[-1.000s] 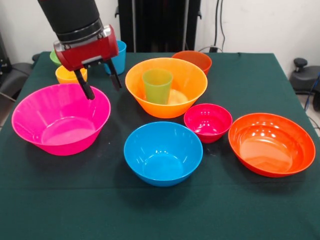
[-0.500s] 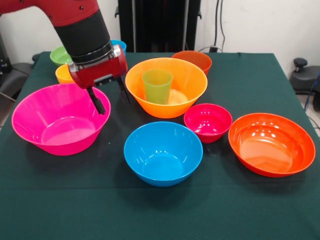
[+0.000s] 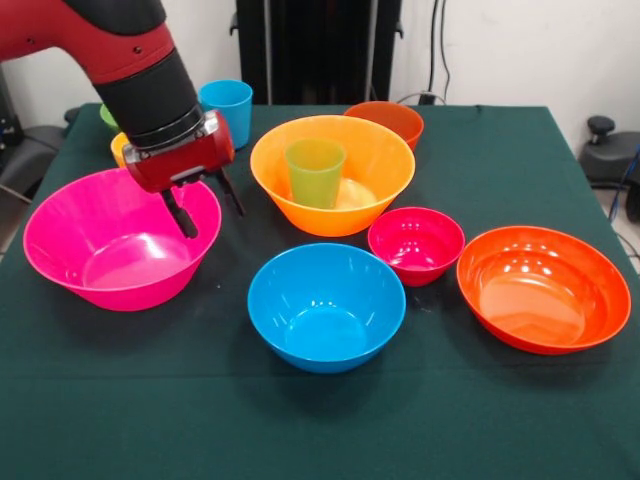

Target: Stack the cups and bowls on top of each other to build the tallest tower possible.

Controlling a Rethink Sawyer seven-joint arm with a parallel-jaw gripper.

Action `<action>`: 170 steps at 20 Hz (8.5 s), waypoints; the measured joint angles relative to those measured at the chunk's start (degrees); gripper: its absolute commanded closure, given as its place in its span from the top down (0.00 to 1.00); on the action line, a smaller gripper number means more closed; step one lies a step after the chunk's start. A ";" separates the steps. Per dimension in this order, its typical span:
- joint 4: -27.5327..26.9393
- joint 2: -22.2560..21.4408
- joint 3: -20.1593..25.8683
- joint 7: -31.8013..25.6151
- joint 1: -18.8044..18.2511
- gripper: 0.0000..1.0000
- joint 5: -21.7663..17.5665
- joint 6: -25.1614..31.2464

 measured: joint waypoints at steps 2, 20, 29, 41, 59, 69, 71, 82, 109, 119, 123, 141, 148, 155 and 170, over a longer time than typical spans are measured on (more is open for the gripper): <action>-0.01 0.67 0.07 0.00 -0.87 1.00 -0.48 0.01; -0.50 3.21 0.62 -0.01 -0.48 1.00 -3.83 0.00; -1.52 5.37 0.63 -0.01 1.69 1.00 -5.61 0.00; -1.51 4.96 0.65 -0.01 1.75 1.00 -5.49 0.00; -1.53 3.53 0.65 -0.01 1.74 1.00 -5.01 0.01; -1.51 3.02 0.66 0.00 1.76 0.00 -4.85 0.09; -1.52 2.61 0.64 -0.01 1.77 0.00 -4.76 0.12; -1.50 1.42 0.54 0.00 1.97 0.00 -4.77 0.12; -1.52 -1.91 0.24 -0.01 4.62 1.00 -4.78 0.11; -1.56 -1.92 -0.03 -0.01 6.07 0.00 -4.79 0.12; -1.61 -1.91 -0.02 -0.01 6.29 0.00 -4.77 0.11; -3.18 -1.84 -0.03 -0.01 6.97 1.00 -4.77 0.12; -3.22 -0.13 -0.04 -0.01 6.74 1.00 -4.89 -0.05; -3.23 2.38 -0.04 -0.01 6.20 1.00 -6.49 -3.62; -3.21 5.76 -2.46 -0.01 7.40 1.00 -9.78 -11.51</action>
